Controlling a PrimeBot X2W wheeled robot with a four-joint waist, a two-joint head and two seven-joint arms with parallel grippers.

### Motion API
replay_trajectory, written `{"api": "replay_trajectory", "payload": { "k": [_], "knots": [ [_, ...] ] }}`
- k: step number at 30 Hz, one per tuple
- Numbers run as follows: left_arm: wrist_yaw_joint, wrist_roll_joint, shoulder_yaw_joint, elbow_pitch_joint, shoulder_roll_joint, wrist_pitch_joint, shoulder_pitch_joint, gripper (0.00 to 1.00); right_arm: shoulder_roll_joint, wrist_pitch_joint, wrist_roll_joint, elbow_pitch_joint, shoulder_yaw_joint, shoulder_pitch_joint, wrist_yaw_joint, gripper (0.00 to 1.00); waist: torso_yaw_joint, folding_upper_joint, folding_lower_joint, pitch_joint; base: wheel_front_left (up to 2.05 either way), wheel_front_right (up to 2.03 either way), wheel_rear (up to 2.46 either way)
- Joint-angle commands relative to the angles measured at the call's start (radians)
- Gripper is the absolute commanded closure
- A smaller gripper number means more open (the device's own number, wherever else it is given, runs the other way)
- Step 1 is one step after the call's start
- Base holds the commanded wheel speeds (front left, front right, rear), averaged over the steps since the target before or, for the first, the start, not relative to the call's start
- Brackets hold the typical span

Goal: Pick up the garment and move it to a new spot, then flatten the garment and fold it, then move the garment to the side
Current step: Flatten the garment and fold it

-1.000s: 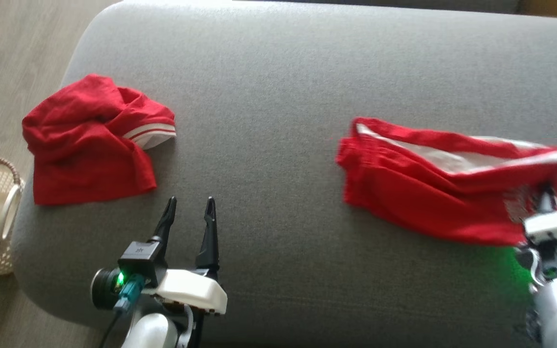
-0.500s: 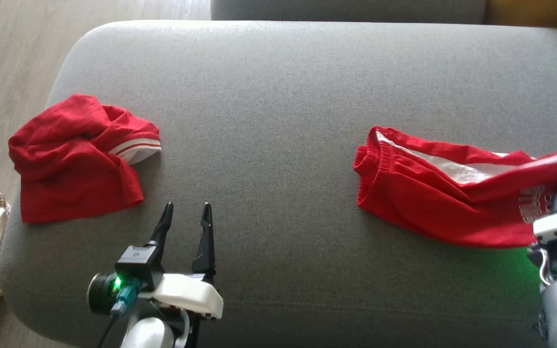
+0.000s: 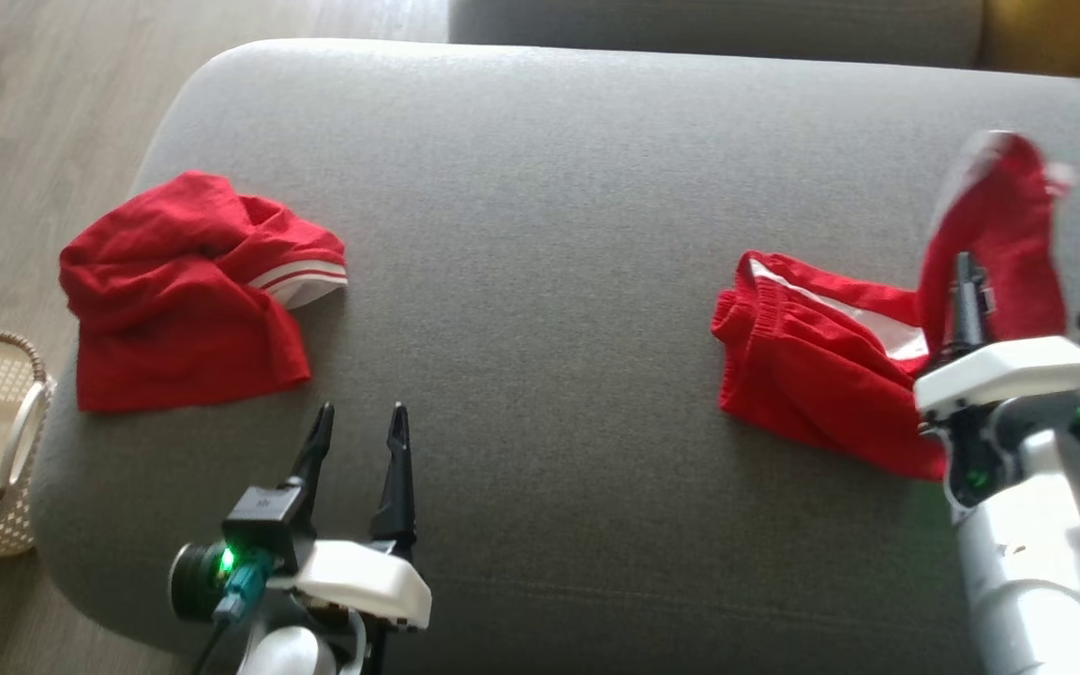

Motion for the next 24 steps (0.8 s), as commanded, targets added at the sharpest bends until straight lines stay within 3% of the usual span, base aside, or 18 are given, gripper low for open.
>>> {"api": "replay_trajectory", "payload": {
  "k": [1, 8, 19, 20, 21, 22, 24],
  "knots": [
    [-0.001, -0.009, 0.032, -0.031, 0.000, -0.005, -0.015, 0.00, 0.013, -0.003, 0.015, -0.051, 0.069, 0.004, 0.000, 1.00, 0.011, 0.0000, 0.0000, 0.000, 0.00, 0.00, 0.00],
    [0.000, -0.011, 0.029, -0.030, 0.000, -0.005, -0.015, 0.00, 0.015, 0.019, 0.142, -0.065, 0.268, 0.047, 0.000, 1.00, 0.036, 0.0000, 0.0000, 0.005, 0.00, 0.00, 0.00],
    [0.006, -0.019, 0.018, -0.030, 0.000, -0.005, -0.018, 0.00, 0.016, 0.004, 0.199, 0.013, 0.422, 0.047, 0.000, 1.00, 0.055, 0.0000, 0.0000, 0.011, 0.00, 0.00, 0.00],
    [0.006, -0.020, 0.017, -0.030, 0.000, -0.005, -0.018, 0.00, 0.016, 0.002, 0.200, 0.022, 0.427, 0.045, 0.000, 0.69, 0.056, 0.0000, 0.0000, 0.013, 0.00, 0.00, 0.00],
    [0.007, -0.021, 0.017, -0.030, 0.000, -0.005, -0.018, 0.00, 0.016, 0.000, 0.201, 0.029, 0.433, 0.042, 0.000, 0.07, 0.057, 0.0000, 0.0000, 0.014, 0.00, 0.00, 0.00],
    [0.008, -0.022, 0.016, -0.030, 0.000, -0.005, -0.018, 0.00, 0.016, -0.001, 0.205, 0.033, 0.439, 0.040, 0.000, 0.00, 0.057, 0.0000, 0.0000, 0.014, 0.00, 0.00, 0.00],
    [0.008, -0.022, 0.017, -0.030, 0.000, -0.005, -0.016, 0.00, 0.016, -0.004, 0.218, 0.034, 0.456, 0.039, 0.000, 0.00, 0.057, 0.0000, 0.0000, 0.014, 0.00, 0.00, 0.00]
  ]
}}
